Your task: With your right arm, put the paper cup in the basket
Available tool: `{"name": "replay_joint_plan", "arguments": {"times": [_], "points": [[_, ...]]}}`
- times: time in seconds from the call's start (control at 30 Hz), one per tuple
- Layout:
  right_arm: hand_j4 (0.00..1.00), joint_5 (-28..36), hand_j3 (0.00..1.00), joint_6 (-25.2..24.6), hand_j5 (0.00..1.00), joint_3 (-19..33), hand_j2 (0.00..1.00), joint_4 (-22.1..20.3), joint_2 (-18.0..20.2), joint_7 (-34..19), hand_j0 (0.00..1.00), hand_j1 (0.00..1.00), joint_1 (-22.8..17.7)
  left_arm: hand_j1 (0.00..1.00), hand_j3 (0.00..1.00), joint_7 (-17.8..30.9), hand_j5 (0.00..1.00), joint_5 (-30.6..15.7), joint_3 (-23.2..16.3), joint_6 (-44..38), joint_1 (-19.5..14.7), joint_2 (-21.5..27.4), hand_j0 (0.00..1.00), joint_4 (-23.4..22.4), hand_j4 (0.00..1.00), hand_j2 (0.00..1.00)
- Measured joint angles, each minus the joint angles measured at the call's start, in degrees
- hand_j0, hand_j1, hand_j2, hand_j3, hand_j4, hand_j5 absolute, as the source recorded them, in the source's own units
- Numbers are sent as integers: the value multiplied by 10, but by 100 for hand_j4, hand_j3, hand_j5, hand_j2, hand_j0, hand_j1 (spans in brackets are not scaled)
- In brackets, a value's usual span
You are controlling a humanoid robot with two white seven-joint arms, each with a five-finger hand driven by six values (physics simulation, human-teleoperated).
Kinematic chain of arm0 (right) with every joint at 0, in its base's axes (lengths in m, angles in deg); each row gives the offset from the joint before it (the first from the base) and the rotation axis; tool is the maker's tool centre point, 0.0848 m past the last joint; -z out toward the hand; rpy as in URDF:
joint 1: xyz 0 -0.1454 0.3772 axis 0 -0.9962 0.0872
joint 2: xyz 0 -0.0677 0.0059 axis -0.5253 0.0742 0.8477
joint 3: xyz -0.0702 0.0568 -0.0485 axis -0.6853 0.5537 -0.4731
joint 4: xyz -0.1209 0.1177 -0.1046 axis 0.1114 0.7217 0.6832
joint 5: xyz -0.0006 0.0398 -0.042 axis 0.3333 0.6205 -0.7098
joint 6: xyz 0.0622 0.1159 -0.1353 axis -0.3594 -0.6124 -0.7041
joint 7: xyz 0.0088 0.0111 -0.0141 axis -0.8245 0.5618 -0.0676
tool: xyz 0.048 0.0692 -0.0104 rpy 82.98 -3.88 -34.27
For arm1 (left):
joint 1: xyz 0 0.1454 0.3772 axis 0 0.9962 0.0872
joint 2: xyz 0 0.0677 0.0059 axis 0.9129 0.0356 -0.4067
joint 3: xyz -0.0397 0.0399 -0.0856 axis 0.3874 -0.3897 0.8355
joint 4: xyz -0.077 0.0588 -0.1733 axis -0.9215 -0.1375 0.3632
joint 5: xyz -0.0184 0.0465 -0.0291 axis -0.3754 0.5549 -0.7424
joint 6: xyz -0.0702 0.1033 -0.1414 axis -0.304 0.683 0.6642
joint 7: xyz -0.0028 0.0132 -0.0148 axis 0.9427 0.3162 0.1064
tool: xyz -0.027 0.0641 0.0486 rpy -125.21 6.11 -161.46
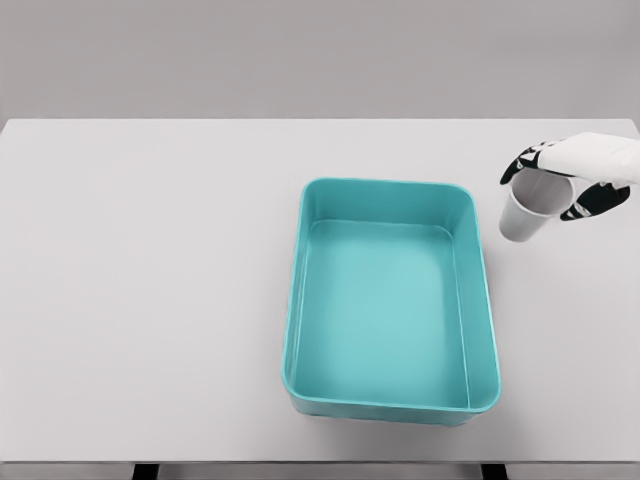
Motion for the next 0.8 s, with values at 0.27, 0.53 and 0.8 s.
{"name": "replay_joint_plan", "arguments": {"times": [0.27,0.53,0.8], "points": [[76,0,76,13,76,1,76,0,0,0,76,76,9,100,100,0,100,0,0,0,0,0,100,0,100,100],[76,21,76,30,76,11,76,0,4,0,76,76,12,100,100,0,100,0,0,0,0,0,100,0,100,100],[76,29,76,47,76,16,76,0,5,0,76,76,21,100,100,0,100,0,0,0,0,0,100,0,100,100]]}}
